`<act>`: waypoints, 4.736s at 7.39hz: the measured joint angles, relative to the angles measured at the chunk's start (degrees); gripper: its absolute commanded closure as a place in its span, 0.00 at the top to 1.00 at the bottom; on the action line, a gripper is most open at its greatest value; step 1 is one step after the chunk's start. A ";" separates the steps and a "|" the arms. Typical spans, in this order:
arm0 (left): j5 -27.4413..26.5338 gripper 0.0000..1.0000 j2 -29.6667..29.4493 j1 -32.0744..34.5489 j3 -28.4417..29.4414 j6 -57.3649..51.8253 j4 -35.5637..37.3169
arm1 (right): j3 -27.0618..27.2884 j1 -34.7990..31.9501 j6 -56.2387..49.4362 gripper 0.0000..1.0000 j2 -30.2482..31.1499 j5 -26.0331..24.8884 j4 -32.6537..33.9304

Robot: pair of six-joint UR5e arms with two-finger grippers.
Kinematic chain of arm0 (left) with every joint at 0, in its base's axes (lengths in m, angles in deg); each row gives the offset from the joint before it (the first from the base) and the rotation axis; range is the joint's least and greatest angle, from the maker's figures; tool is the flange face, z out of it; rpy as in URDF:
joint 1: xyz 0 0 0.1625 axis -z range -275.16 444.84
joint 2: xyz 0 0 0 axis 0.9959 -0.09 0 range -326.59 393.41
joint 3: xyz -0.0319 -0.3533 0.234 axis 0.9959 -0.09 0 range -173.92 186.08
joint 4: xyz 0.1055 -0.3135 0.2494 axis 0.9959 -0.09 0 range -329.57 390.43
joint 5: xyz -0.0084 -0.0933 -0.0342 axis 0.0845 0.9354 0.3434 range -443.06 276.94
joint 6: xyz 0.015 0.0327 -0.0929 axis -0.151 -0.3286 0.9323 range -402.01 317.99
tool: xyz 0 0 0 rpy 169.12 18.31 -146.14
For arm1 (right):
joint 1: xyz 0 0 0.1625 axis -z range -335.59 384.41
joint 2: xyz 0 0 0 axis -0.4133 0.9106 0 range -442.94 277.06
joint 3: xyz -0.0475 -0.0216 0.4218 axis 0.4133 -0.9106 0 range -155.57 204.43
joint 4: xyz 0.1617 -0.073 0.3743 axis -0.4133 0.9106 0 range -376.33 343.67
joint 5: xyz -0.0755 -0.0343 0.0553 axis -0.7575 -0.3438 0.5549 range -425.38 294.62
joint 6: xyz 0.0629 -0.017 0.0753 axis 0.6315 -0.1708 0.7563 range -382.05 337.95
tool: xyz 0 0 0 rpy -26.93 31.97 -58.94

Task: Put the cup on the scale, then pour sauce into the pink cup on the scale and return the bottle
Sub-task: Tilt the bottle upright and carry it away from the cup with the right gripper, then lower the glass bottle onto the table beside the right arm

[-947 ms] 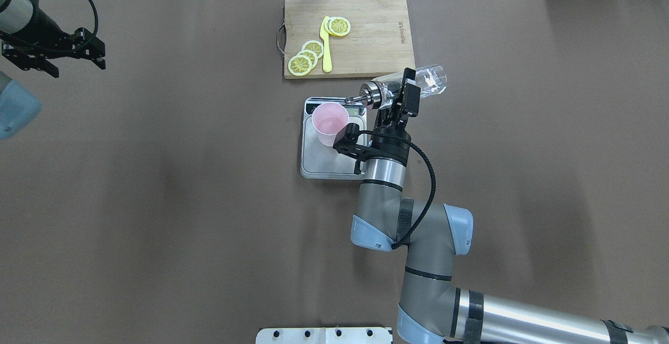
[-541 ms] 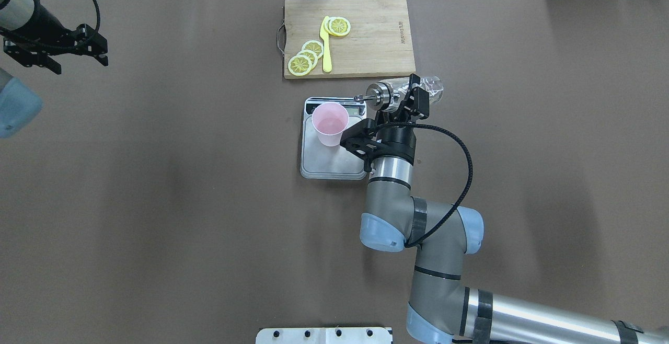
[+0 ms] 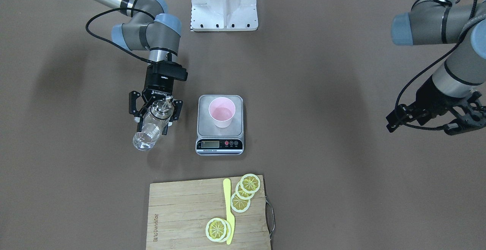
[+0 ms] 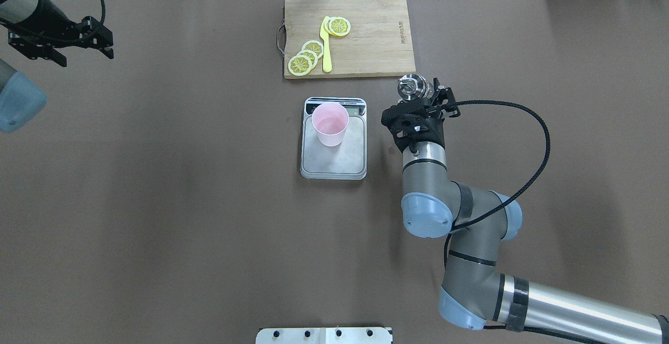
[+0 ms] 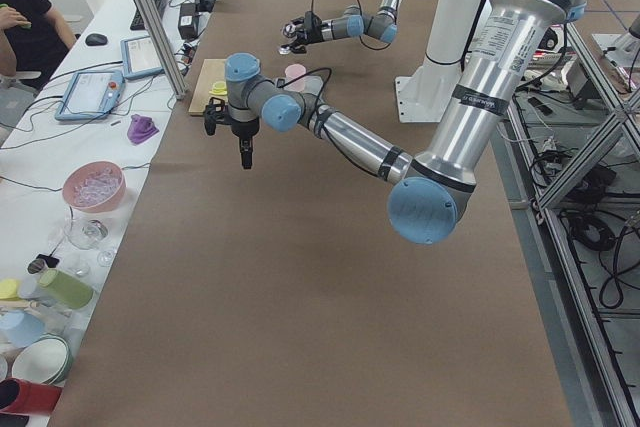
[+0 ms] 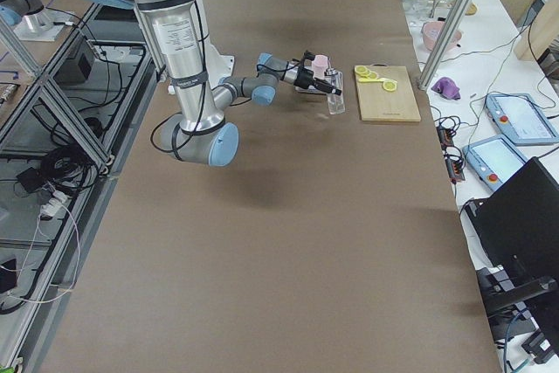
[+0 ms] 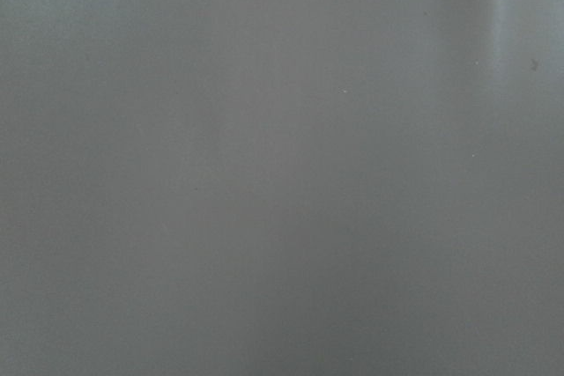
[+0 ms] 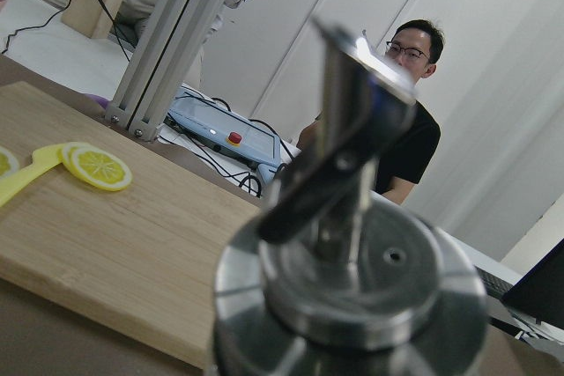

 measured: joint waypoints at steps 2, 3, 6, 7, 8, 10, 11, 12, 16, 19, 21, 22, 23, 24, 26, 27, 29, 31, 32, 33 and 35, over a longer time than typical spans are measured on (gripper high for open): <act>-0.58 0.99 -0.48 0.00 -0.40 0.02 -0.01 | 6.82 -3.61 3.08 0.00 4.88 7.50 -0.47; -1.44 0.99 -0.56 0.00 -0.96 0.08 0.04 | 9.87 -5.89 3.48 0.00 7.27 11.04 -0.53; -2.23 0.99 -0.45 0.05 -3.60 0.25 0.40 | 13.82 -14.37 6.33 0.00 13.39 22.60 -3.81; -2.29 0.99 -0.50 0.08 -4.10 0.26 0.46 | 13.68 -17.89 8.24 0.00 14.98 27.44 -6.06; -2.32 0.99 -0.55 0.08 -4.50 0.25 0.48 | 13.19 -20.74 10.57 0.00 15.92 31.16 -7.12; -2.64 0.99 -0.59 0.34 -4.83 -0.27 0.53 | 10.75 -23.89 14.27 0.00 16.42 35.69 -7.82; -2.89 0.99 -0.59 0.43 -4.88 -0.43 0.51 | 9.20 -24.35 15.41 0.00 16.55 36.73 -8.13; -3.03 0.99 -0.60 0.43 -4.93 -0.49 0.50 | 7.65 -24.54 16.14 0.00 16.60 37.30 -8.34; -3.12 0.99 -0.40 0.53 -5.33 -0.52 0.55 | 3.87 -24.69 19.69 0.00 16.96 37.57 -8.32; -3.12 0.99 -0.25 0.53 -5.36 -0.52 0.49 | 2.17 -24.67 21.14 0.00 17.65 38.39 -8.12; -3.12 0.99 -0.11 0.53 -5.40 -0.52 0.49 | 0.83 -24.55 20.86 0.00 18.02 38.40 -8.20; -3.12 0.99 0.00 0.53 -5.45 -0.52 0.49 | 0.60 -24.49 20.62 0.00 18.09 38.38 -8.14; -3.12 0.99 0.13 0.53 -5.52 -0.51 0.49 | 0.46 -24.39 20.49 0.00 18.10 38.29 -8.10; -3.12 0.99 0.22 0.53 -5.67 -0.47 0.49 | 0.40 -24.18 20.48 0.00 18.10 37.81 -8.11; -3.14 0.99 0.45 0.55 -5.86 -0.49 0.47 | 0.35 -23.66 20.48 0.00 18.33 36.67 -8.20; -3.18 0.99 0.50 0.57 -5.88 -0.51 0.44 | 0.33 -23.37 20.47 0.00 18.53 36.46 -8.26; -3.39 0.99 0.50 0.54 -5.95 -0.52 0.41 | 0.32 -22.87 20.39 0.01 19.11 36.50 -8.30; -4.07 0.99 0.50 0.53 -5.98 -0.52 0.40 | 0.36 -22.68 20.25 0.58 19.52 36.66 -8.30; -4.20 0.99 0.52 0.53 -5.98 -0.52 0.40 | 0.37 -22.53 20.22 0.69 19.56 36.66 -8.28; -4.24 0.99 0.54 0.53 -5.94 -0.54 0.40 | 0.36 -22.36 20.20 0.80 19.60 36.59 -8.24; -4.26 0.99 0.54 0.50 -5.75 -0.48 0.40 | 0.30 -22.01 20.18 1.00 19.63 36.71 -8.07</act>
